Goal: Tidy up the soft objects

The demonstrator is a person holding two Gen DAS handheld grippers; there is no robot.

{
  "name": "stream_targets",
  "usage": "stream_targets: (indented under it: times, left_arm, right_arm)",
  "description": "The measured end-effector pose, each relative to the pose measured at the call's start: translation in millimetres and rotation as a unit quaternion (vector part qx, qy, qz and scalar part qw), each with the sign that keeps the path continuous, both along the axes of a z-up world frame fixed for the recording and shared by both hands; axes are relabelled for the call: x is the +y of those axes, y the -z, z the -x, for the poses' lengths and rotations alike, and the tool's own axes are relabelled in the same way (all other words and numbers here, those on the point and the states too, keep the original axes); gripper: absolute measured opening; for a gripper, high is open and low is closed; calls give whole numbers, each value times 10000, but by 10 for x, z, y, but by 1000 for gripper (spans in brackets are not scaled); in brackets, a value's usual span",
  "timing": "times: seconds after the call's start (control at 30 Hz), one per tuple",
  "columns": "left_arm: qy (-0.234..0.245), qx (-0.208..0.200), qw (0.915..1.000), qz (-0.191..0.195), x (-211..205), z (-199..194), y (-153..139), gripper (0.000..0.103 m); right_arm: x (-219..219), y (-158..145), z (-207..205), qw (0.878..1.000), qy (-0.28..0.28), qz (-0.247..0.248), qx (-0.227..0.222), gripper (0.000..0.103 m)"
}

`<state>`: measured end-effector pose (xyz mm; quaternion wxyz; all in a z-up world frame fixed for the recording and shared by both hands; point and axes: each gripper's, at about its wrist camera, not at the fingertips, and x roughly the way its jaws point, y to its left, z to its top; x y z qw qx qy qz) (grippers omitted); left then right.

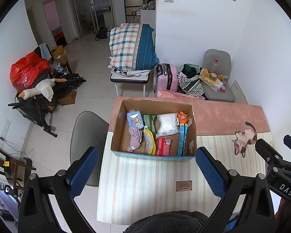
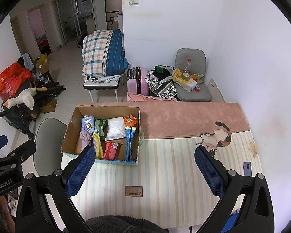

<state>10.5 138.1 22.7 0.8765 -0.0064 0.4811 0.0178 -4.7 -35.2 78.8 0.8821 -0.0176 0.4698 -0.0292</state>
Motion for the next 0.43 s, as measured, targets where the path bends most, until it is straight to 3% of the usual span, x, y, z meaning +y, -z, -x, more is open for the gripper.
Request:
stream_targets:
  times: [0.43]
  left_arm:
    - [-82, -67, 9999, -70, -15, 48, -48, 102]
  right_arm:
    - [-13, 4, 8, 10000, -25, -3, 1, 103]
